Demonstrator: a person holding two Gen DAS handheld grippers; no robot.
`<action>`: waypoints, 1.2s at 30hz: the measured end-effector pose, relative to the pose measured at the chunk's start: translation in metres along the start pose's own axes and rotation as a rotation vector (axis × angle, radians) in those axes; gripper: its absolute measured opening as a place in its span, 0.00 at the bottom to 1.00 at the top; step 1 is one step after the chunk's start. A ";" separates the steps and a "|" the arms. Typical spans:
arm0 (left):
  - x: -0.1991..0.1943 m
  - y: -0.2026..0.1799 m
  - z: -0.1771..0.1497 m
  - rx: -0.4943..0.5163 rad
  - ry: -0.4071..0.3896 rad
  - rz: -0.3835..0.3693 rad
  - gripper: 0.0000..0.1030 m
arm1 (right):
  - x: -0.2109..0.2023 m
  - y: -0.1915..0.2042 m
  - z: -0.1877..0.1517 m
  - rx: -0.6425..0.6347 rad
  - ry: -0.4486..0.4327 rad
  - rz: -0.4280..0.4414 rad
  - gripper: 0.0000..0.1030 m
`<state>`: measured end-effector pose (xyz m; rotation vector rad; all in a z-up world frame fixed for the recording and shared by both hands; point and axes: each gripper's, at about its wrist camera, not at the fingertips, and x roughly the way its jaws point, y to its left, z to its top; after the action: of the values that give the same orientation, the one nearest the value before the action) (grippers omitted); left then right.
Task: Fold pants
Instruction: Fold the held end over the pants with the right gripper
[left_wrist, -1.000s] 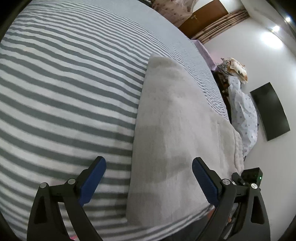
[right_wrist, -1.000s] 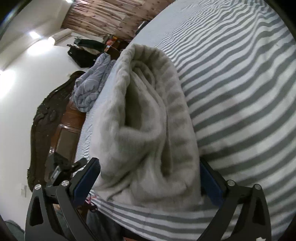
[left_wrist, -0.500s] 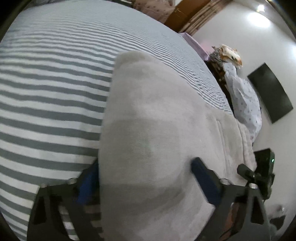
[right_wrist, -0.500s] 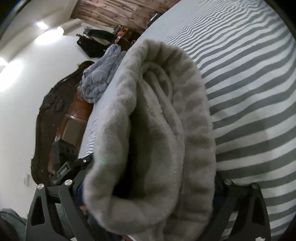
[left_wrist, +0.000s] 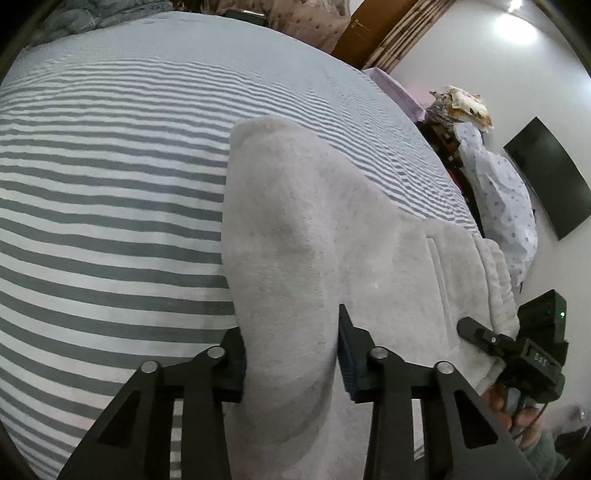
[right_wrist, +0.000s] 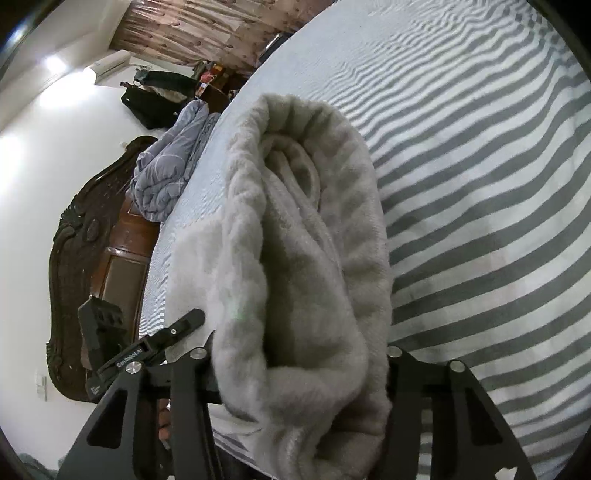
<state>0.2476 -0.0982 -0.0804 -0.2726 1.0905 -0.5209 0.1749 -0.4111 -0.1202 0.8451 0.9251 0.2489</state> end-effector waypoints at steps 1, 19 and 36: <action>-0.003 -0.001 0.000 0.008 -0.004 0.000 0.34 | -0.002 0.004 0.001 -0.002 -0.006 0.001 0.43; -0.088 0.024 0.057 0.060 -0.175 -0.010 0.31 | 0.010 0.107 0.032 -0.091 -0.038 0.088 0.41; -0.094 0.132 0.112 -0.020 -0.235 0.092 0.31 | 0.141 0.172 0.078 -0.141 0.081 0.120 0.41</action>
<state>0.3493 0.0583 -0.0185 -0.2924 0.8754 -0.3851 0.3471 -0.2639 -0.0542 0.7649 0.9219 0.4498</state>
